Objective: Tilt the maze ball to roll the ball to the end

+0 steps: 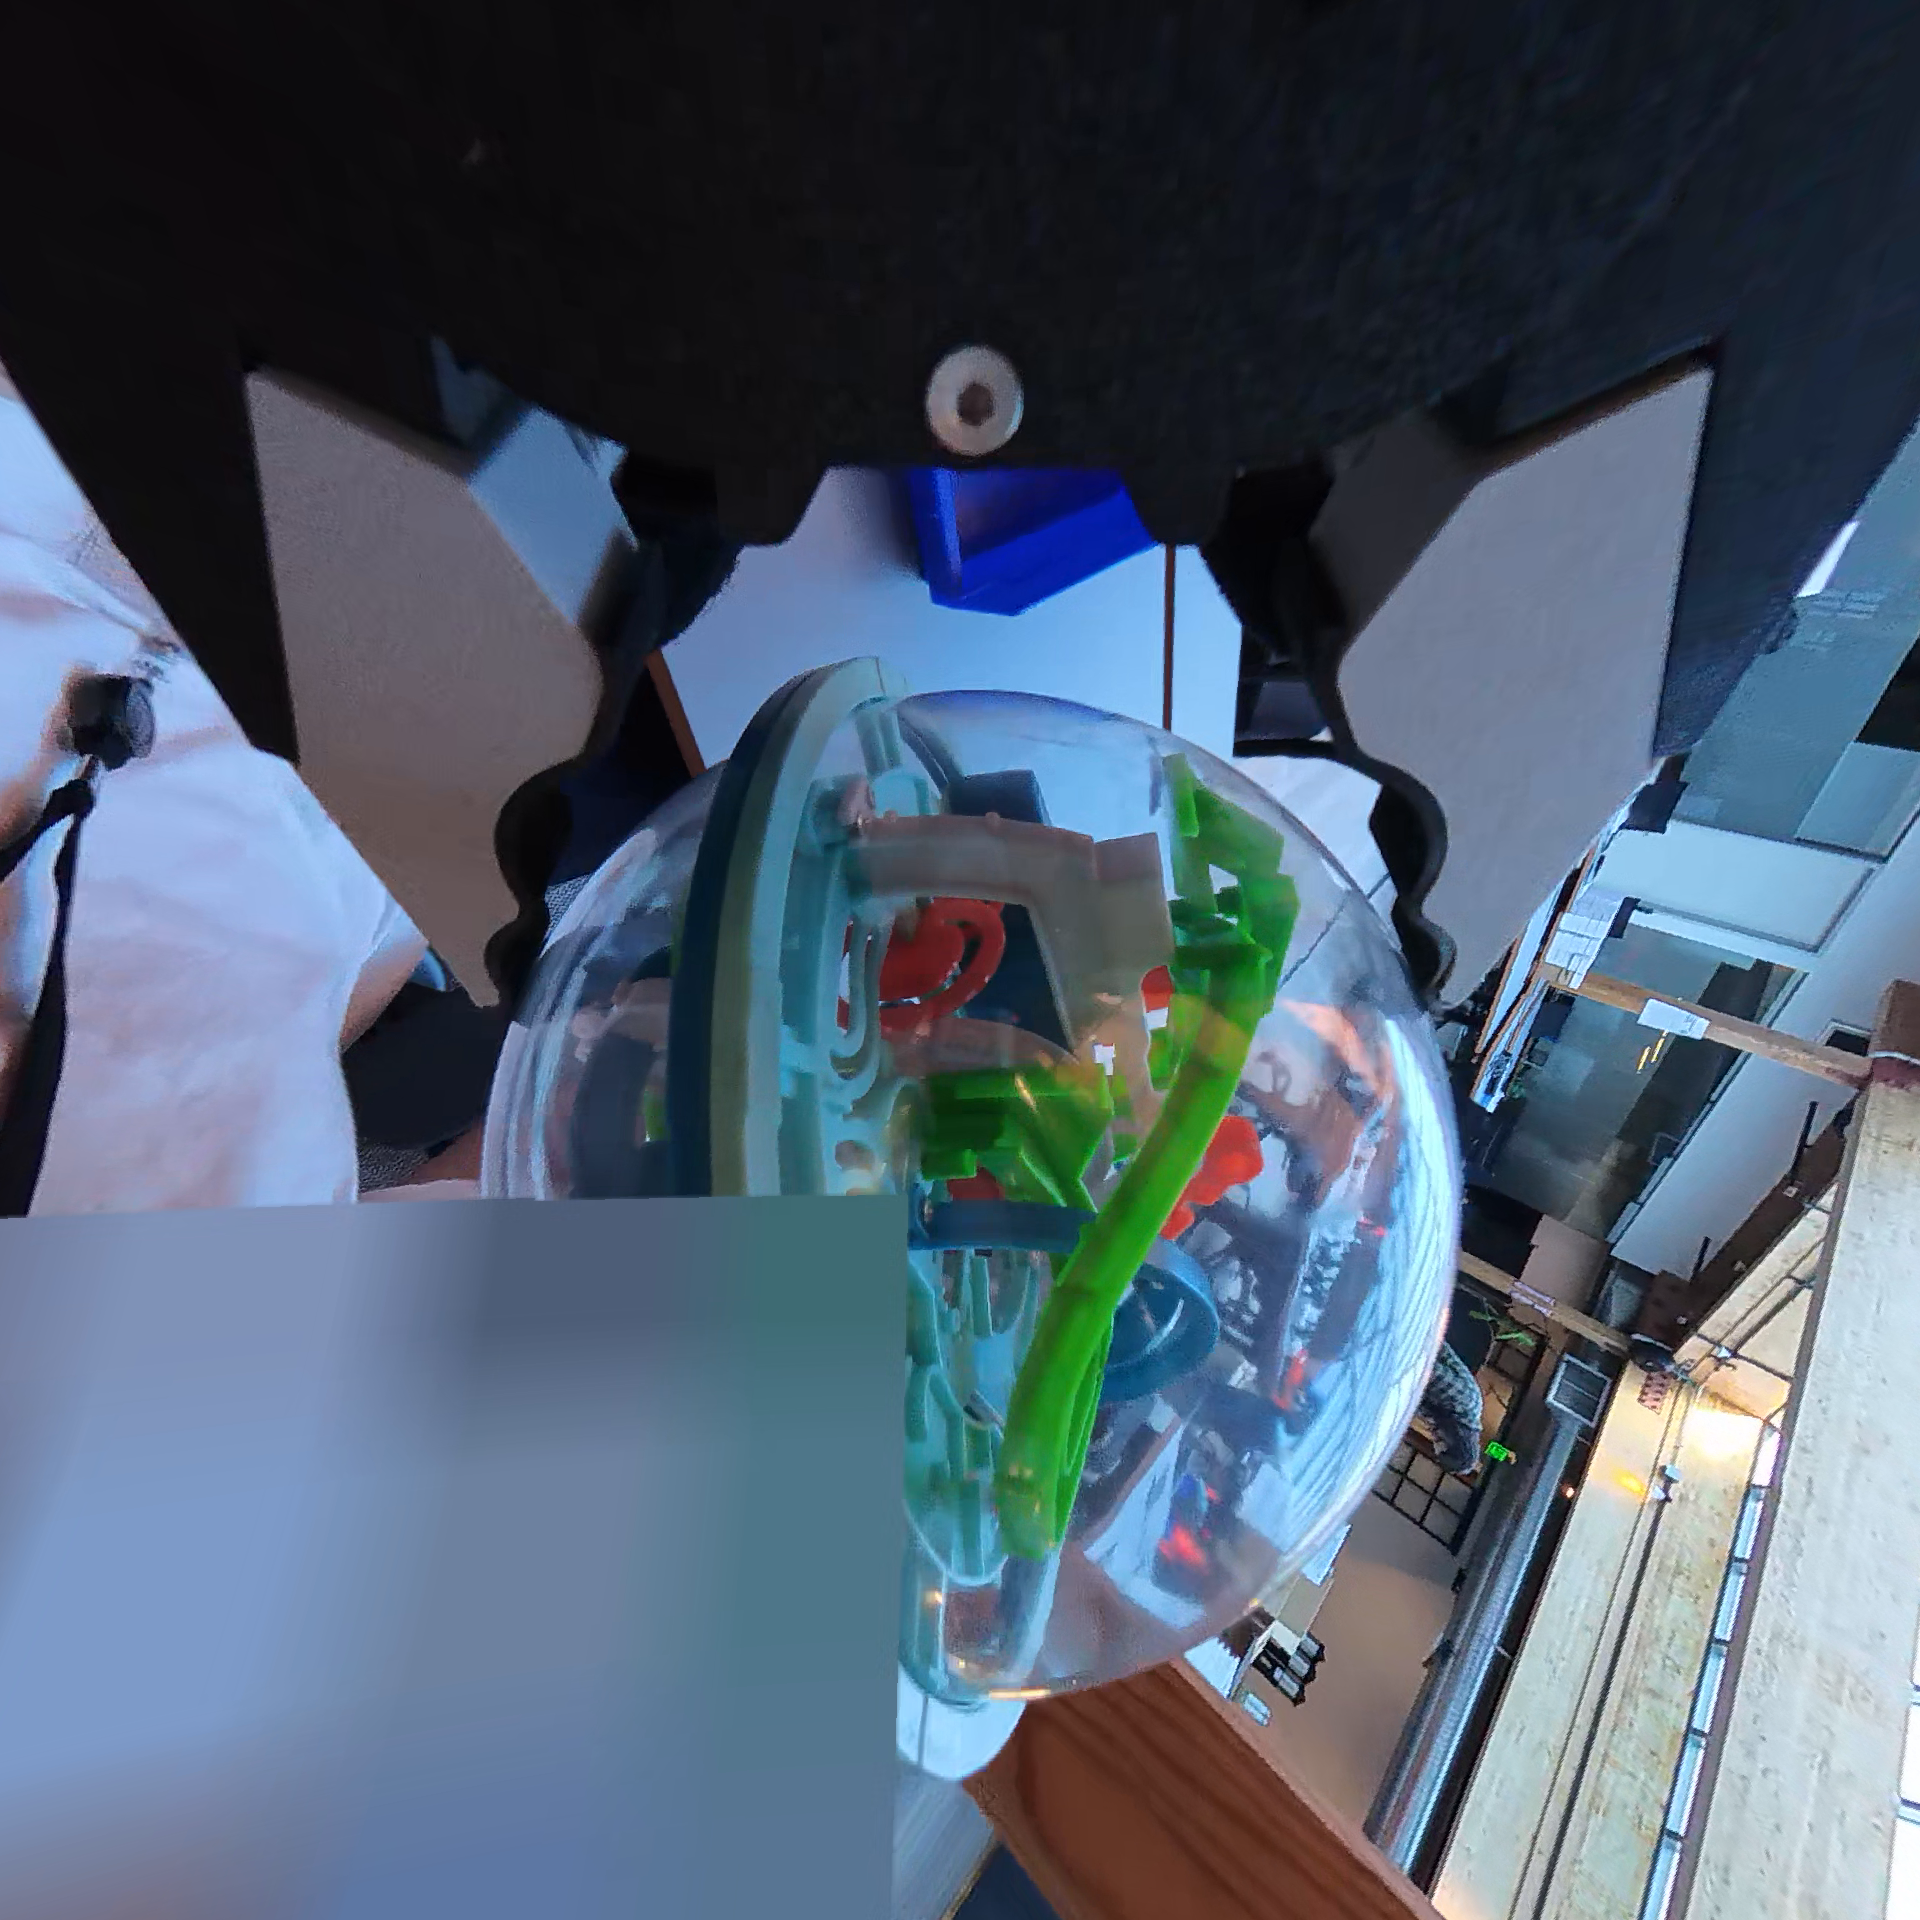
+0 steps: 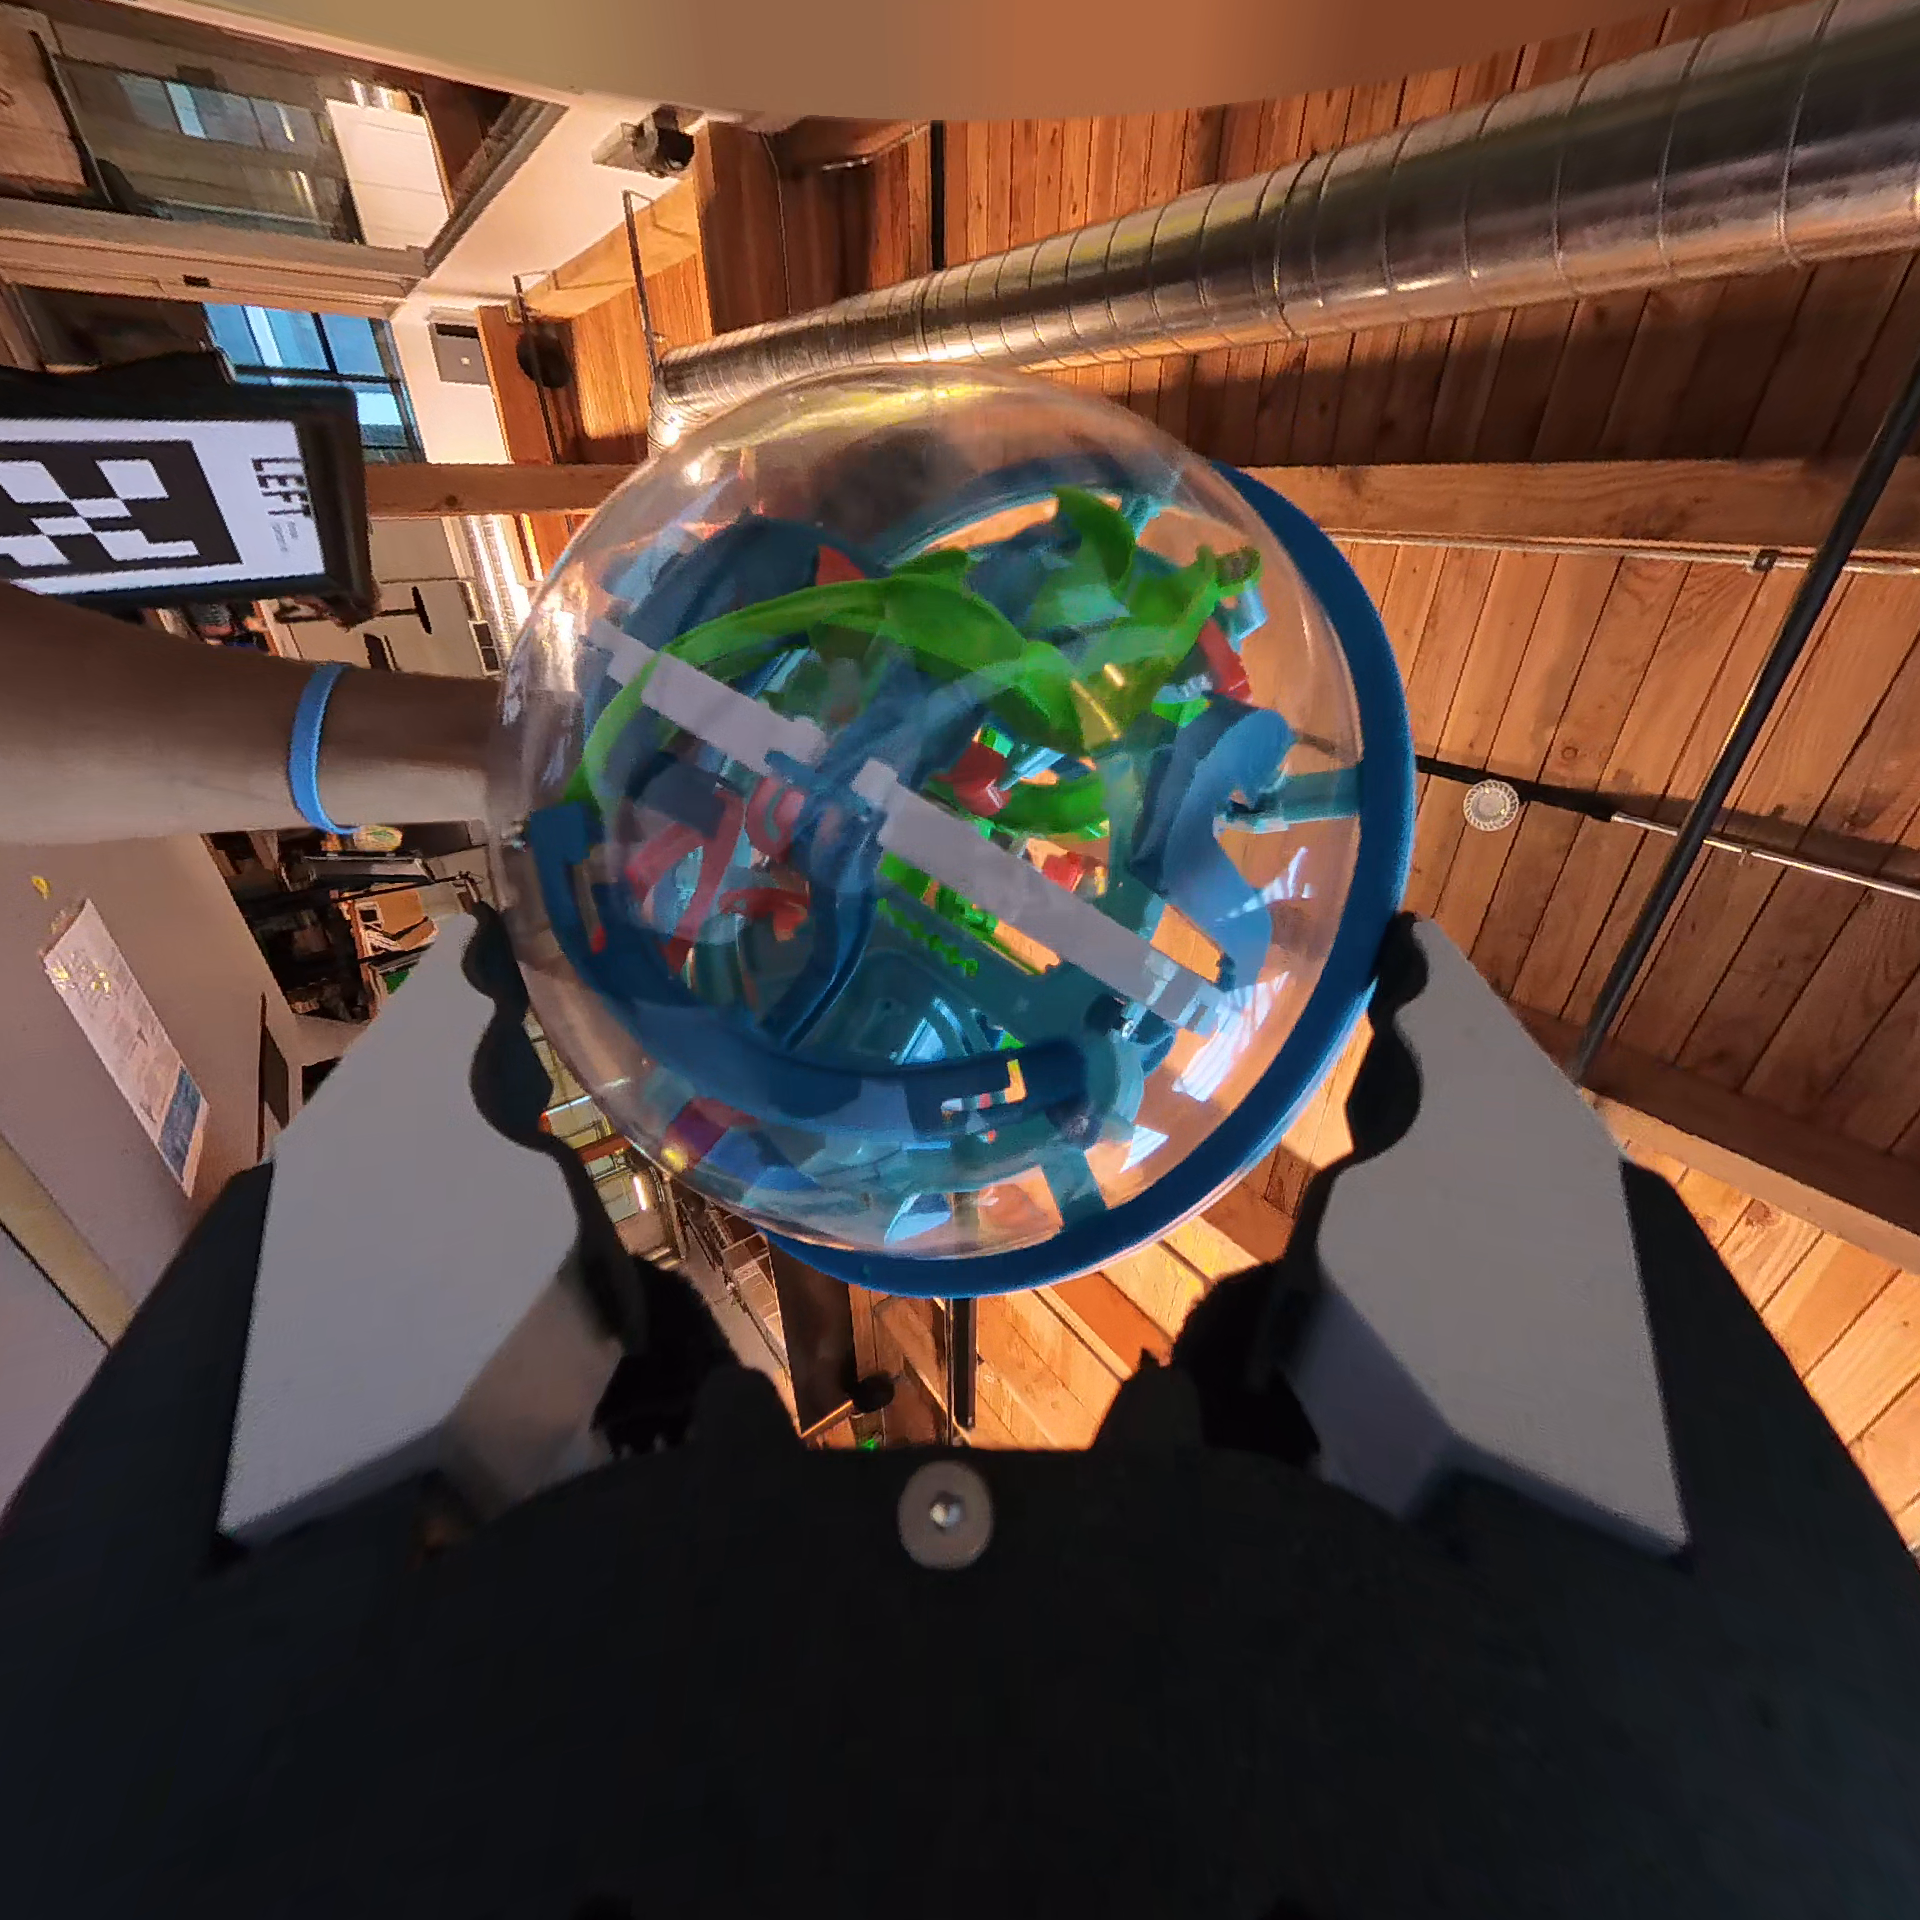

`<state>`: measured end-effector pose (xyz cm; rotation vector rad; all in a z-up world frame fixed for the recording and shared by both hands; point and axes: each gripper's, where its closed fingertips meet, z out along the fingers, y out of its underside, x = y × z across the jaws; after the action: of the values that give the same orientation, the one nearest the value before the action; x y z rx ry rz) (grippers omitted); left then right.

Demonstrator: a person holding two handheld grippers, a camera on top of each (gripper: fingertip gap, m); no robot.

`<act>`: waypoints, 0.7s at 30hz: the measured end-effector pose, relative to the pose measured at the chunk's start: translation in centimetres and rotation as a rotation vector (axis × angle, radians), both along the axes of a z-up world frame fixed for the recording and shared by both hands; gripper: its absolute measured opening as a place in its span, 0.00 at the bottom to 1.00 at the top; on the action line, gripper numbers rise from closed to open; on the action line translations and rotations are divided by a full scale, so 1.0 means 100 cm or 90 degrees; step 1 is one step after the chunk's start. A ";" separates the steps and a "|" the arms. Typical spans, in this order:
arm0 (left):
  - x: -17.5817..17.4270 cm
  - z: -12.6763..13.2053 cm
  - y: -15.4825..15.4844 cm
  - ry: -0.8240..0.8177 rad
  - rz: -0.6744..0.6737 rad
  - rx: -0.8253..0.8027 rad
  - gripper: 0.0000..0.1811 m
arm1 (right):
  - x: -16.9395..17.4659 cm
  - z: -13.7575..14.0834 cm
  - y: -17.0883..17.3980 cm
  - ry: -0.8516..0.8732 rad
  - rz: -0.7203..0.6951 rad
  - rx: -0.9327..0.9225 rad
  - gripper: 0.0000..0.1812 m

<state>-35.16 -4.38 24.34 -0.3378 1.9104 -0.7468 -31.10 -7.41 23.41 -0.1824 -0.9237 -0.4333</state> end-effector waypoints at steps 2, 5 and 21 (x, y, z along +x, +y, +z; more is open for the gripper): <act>0.002 -0.001 0.002 0.003 0.010 0.008 0.86 | 0.003 -0.002 0.003 0.005 0.000 0.002 0.84; 0.004 -0.004 0.003 0.017 0.015 -0.002 0.86 | 0.004 -0.005 0.003 0.010 0.011 -0.004 0.85; 0.016 0.002 0.025 0.081 -0.022 -0.126 0.86 | 0.010 0.006 0.014 0.045 0.056 -0.067 0.85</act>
<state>-33.59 -1.88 24.58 -0.4863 1.9695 -0.9593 -30.07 -5.96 23.99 -0.2513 -0.8815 -0.2958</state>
